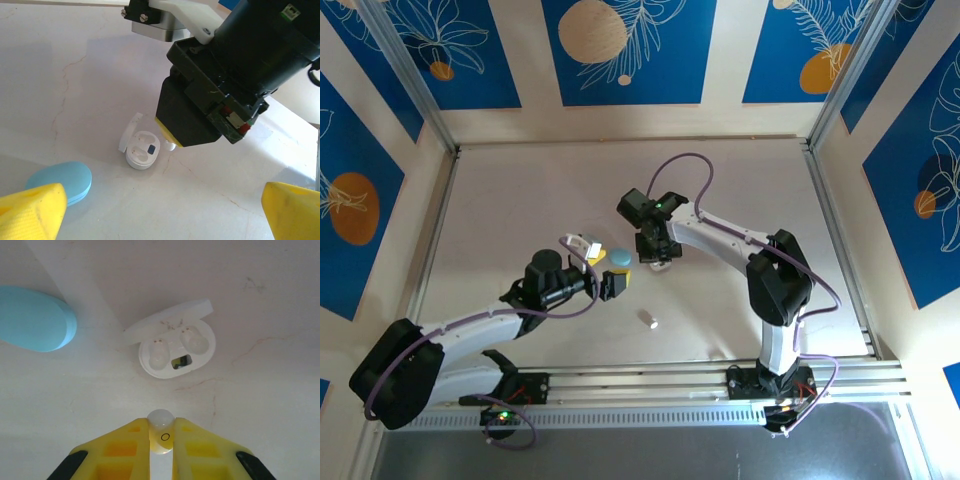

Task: Insert the wireless bluetooth earbuds into the charging case

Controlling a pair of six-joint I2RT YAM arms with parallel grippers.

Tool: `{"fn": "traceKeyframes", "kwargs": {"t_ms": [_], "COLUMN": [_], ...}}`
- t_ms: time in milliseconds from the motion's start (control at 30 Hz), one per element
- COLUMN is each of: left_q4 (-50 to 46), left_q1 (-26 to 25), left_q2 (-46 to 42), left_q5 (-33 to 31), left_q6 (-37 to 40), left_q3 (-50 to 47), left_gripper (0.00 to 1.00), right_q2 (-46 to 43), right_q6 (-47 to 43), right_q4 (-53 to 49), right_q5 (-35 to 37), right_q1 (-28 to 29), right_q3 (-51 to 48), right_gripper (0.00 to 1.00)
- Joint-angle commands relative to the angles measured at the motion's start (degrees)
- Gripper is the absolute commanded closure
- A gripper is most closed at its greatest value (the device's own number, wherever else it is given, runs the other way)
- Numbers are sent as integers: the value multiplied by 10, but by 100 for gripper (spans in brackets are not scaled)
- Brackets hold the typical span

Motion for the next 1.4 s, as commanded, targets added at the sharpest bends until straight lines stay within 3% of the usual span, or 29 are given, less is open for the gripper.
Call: {"fn": "traceKeyframes", "kwargs": {"t_ms": [0, 233, 1367], "left_q4": [8, 9, 16], "left_q1": [5, 5, 5], "left_q2": [-10, -19, -28], "left_q5": [-4, -11, -1], "left_q6": [-7, -5, -4], "left_q3": [-7, -12, -17], "left_gripper": [0, 0, 0], "right_q2": [8, 28, 88], "right_q6": [16, 20, 12], "right_q4": [-64, -98, -10], "right_q5": [46, 69, 49], "right_q1": [11, 20, 3], "right_q3": [26, 55, 51], "right_gripper": [87, 87, 87]}}
